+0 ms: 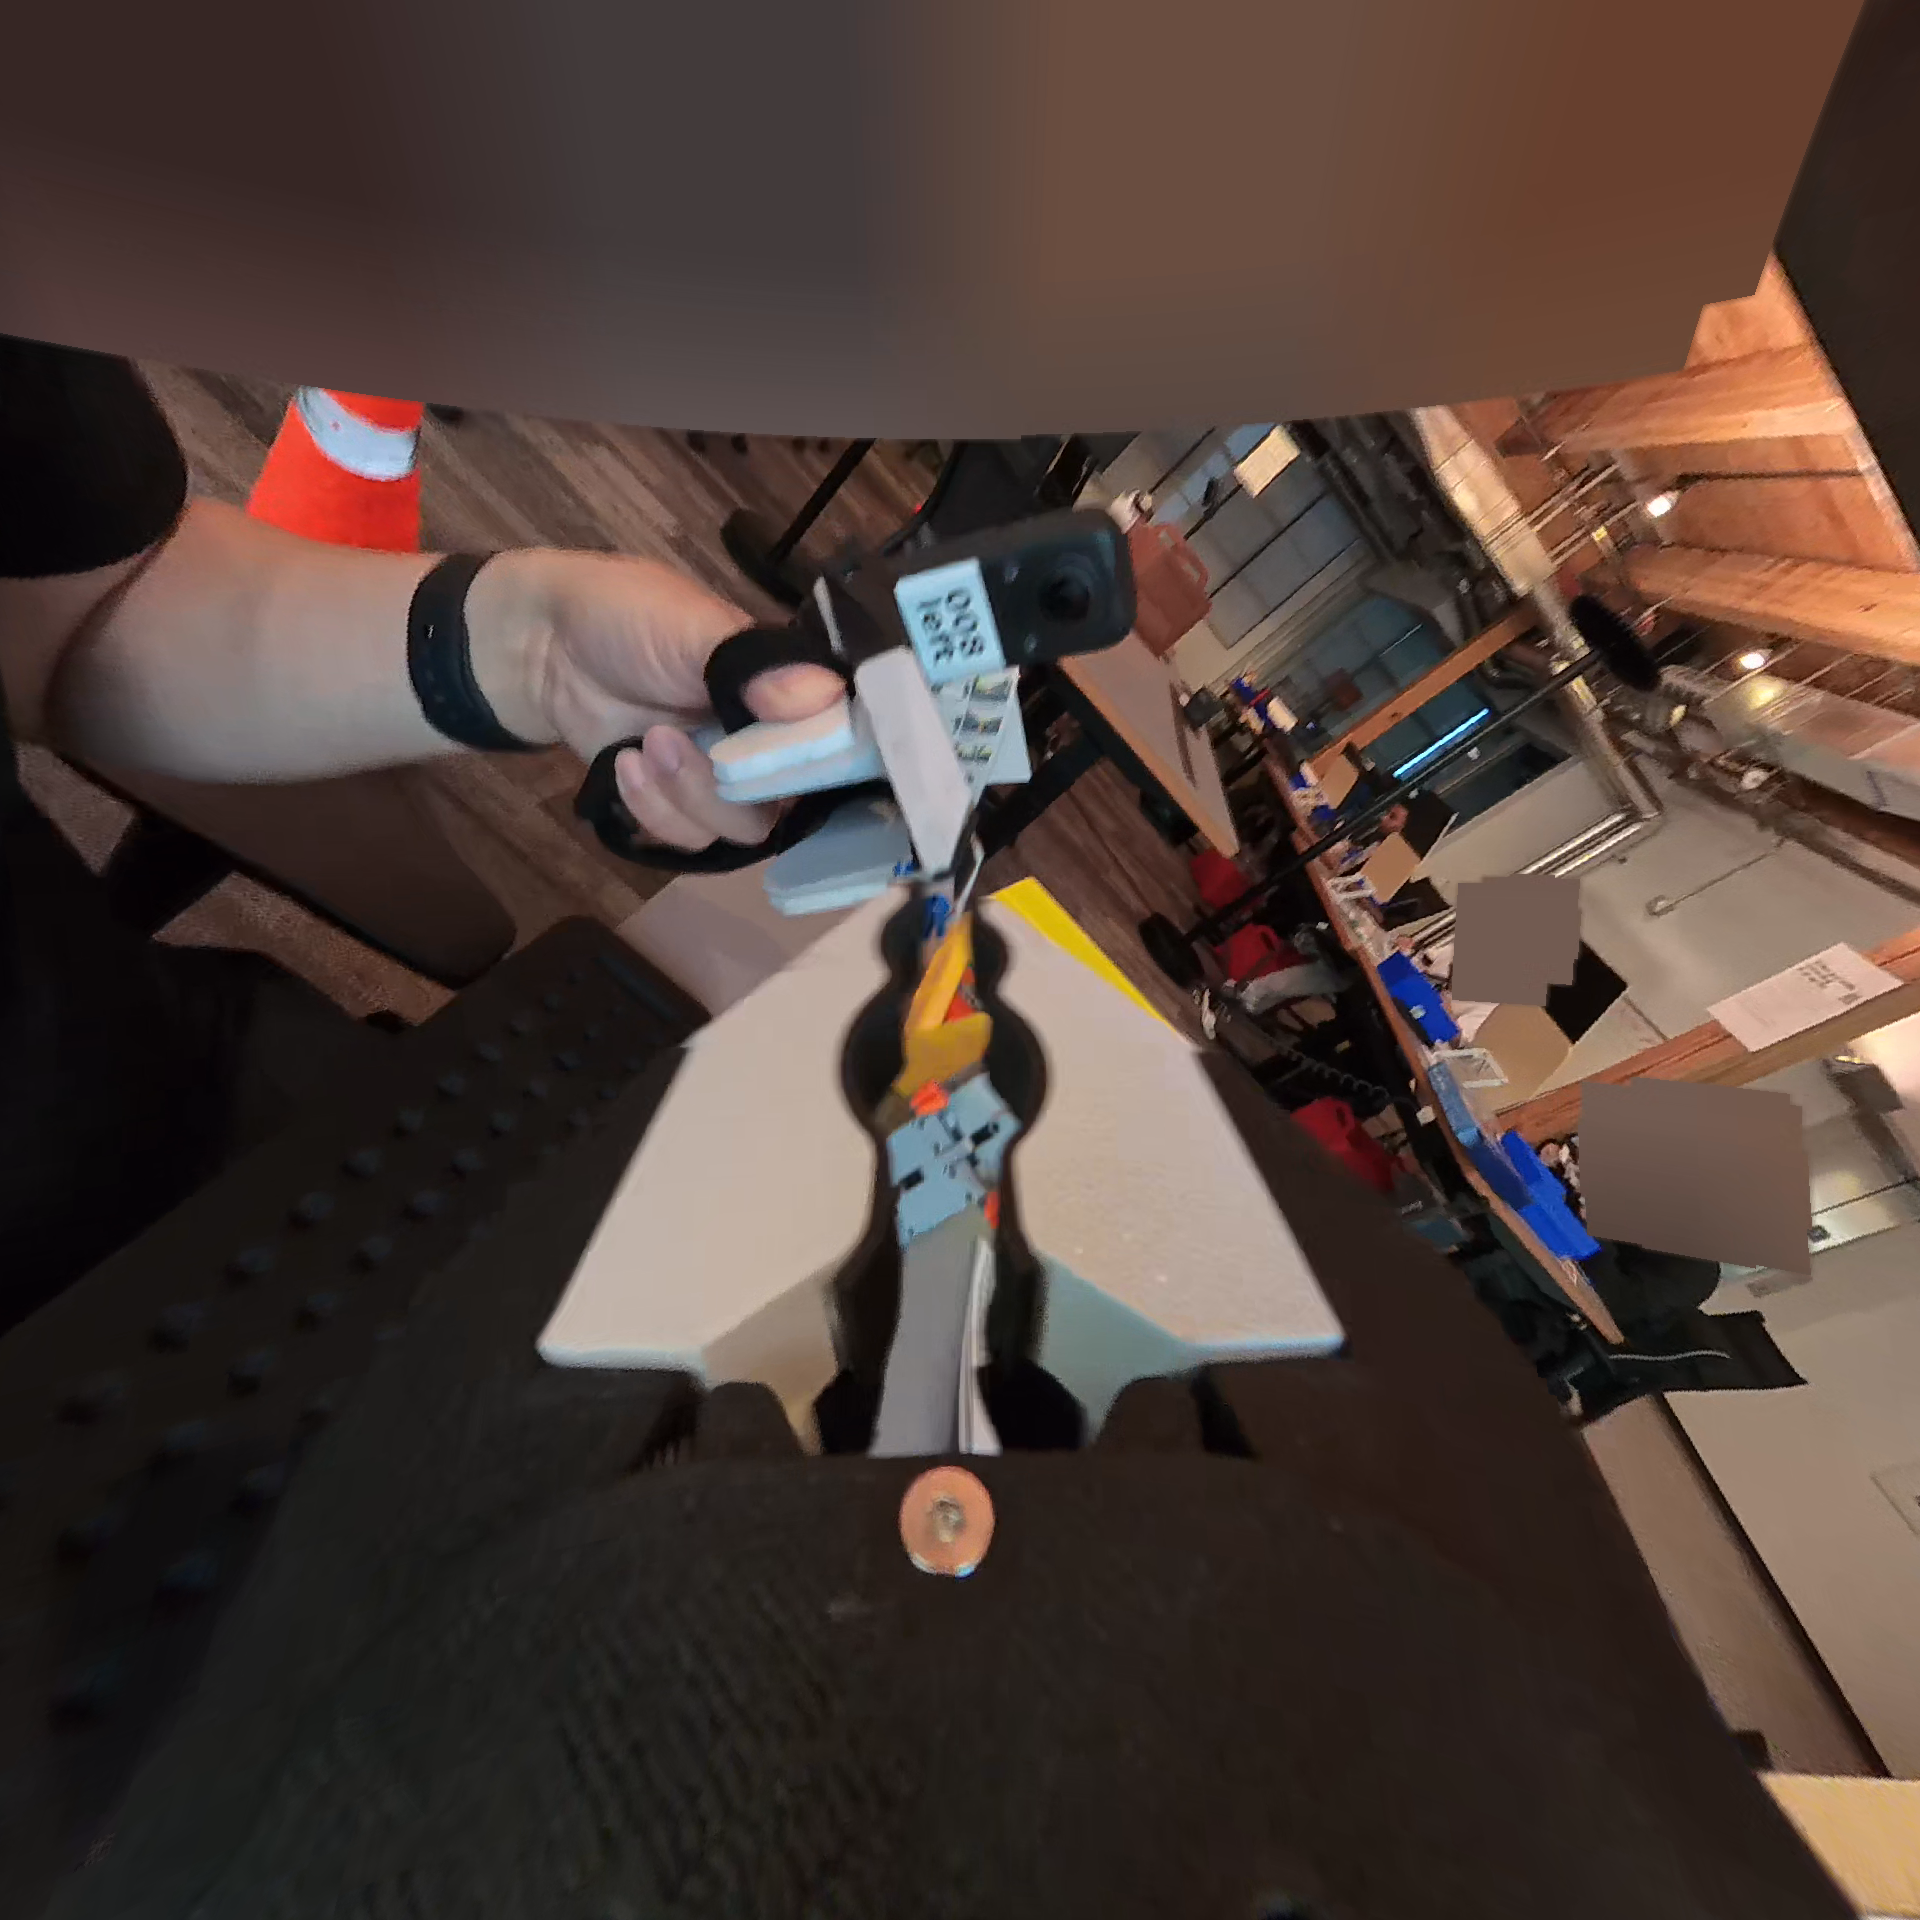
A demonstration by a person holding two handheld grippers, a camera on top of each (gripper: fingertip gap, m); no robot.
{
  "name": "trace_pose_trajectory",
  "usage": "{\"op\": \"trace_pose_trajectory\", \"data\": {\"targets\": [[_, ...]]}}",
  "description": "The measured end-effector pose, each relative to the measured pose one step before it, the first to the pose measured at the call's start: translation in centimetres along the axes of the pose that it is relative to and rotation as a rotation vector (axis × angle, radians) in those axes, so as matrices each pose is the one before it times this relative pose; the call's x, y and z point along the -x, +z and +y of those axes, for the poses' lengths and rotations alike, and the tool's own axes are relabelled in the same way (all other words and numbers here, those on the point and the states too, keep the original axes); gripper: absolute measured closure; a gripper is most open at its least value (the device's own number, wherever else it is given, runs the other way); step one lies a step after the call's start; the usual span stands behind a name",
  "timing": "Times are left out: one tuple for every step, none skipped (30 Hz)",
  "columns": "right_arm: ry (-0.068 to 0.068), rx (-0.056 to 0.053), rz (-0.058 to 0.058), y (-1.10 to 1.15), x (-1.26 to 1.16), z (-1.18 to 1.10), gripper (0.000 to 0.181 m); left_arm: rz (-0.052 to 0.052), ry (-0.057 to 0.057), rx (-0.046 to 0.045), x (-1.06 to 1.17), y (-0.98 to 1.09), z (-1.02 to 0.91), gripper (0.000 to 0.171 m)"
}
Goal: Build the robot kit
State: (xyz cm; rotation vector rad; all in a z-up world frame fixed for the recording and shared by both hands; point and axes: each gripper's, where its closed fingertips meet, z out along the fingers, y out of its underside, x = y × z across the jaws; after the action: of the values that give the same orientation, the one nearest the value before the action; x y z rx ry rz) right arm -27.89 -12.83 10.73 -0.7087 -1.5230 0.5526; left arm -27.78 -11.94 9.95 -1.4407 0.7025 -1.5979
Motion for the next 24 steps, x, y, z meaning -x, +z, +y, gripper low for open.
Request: {"op": "trace_pose_trajectory", "data": {"targets": [[0.0215, -0.0165, 0.0145, 0.082, -0.252, -0.331, 0.151, 0.0000, -0.0061, 0.00073, 0.068, 0.019, 0.009, 0.166], [0.0114, 0.0166, -0.0128, 0.087, 0.143, 0.170, 0.143, -0.0002, -0.0062, 0.00146, 0.070, 0.013, 0.018, 0.166], [-0.0182, 0.0110, -0.0224, 0.023, 0.435, 0.186, 0.146, 0.0003, -0.0062, 0.00123, 0.036, 0.016, 0.007, 0.166], [-0.0427, -0.0064, -0.0122, -0.012, 0.445, -0.016, 0.152, 0.0009, -0.0063, 0.00261, 0.014, 0.012, 0.047, 0.166], [-0.0544, -0.0053, 0.0175, 0.007, 0.049, -0.015, 0.156, 0.0019, -0.0067, 0.00841, -0.004, 0.029, 0.140, 0.166], [-0.0491, 0.0153, 0.0196, 0.066, -0.043, 0.228, 0.157, 0.0024, -0.0066, 0.01051, -0.006, 0.046, 0.160, 0.166], [-0.0197, 0.0236, 0.0069, 0.135, 0.003, 0.318, 0.156, 0.0032, -0.0047, 0.00712, -0.016, 0.057, 0.128, 0.166], [0.0053, 0.0252, -0.0081, 0.163, 0.113, 0.364, 0.154, 0.0009, -0.0027, 0.00671, 0.003, 0.041, 0.112, 0.166], [0.0105, 0.0158, -0.0119, 0.154, 0.176, 0.254, 0.153, -0.0014, -0.0004, 0.00345, 0.031, 0.024, 0.060, 0.166], [0.0060, 0.0062, -0.0018, 0.121, 0.033, 0.161, 0.154, -0.0023, 0.0011, 0.00369, 0.047, 0.024, 0.055, 0.166], [0.0063, 0.0051, 0.0000, 0.114, -0.010, 0.171, 0.156, -0.0042, 0.0019, 0.00802, 0.069, 0.016, 0.102, 0.166], [0.0081, 0.0109, -0.0086, 0.123, 0.101, 0.250, 0.158, -0.0089, 0.0045, 0.01028, 0.130, 0.028, 0.140, 0.166], [-0.0003, 0.0167, -0.0146, 0.074, 0.197, 0.286, 0.165, -0.0094, 0.0066, -0.00090, 0.127, -0.011, -0.043, 0.165], [-0.0073, -0.0024, 0.0020, 0.047, 0.024, -0.058, 0.170, -0.0005, 0.0048, -0.00833, -0.007, -0.088, -0.167, 0.166], [-0.0104, -0.0052, 0.0136, 0.071, -0.112, -0.127, 0.170, 0.0043, 0.0042, -0.00526, -0.057, -0.094, -0.147, 0.165], [-0.0108, 0.0034, 0.0202, 0.106, -0.198, -0.032, 0.171, -0.0015, 0.0098, -0.00741, 0.006, -0.110, -0.184, 0.165], [-0.0158, 0.0068, 0.0326, 0.090, -0.386, 0.049, 0.171, -0.0064, 0.0150, -0.01195, 0.069, -0.144, -0.237, 0.163], [-0.0174, 0.0057, 0.0329, 0.049, -0.393, 0.067, 0.171, -0.0063, 0.0153, -0.01534, 0.080, -0.146, -0.262, 0.158], [-0.0120, 0.0019, 0.0261, 0.044, -0.318, 0.052, 0.171, -0.0085, 0.0112, -0.01636, 0.128, -0.173, -0.254, 0.154], [-0.0041, 0.0025, 0.0222, 0.029, -0.304, 0.082, 0.171, -0.0066, 0.0112, -0.01502, 0.105, -0.182, -0.195, 0.154], [0.0044, 0.0066, 0.0080, 0.075, -0.119, 0.154, 0.171, 0.0001, 0.0129, -0.01203, -0.004, -0.159, -0.133, 0.156], [0.0077, 0.0097, 0.0017, 0.098, -0.037, 0.200, 0.171, 0.0014, 0.0149, -0.01049, -0.057, -0.135, -0.106, 0.160], [0.0031, -0.0022, 0.0101, 0.061, -0.125, 0.026, 0.171, -0.0101, 0.0193, -0.00655, 0.071, -0.094, -0.066, 0.160], [0.0031, -0.0074, 0.0050, 0.052, -0.025, -0.050, 0.171, -0.0187, 0.0220, 0.00170, 0.159, -0.068, 0.042, 0.161]]}}
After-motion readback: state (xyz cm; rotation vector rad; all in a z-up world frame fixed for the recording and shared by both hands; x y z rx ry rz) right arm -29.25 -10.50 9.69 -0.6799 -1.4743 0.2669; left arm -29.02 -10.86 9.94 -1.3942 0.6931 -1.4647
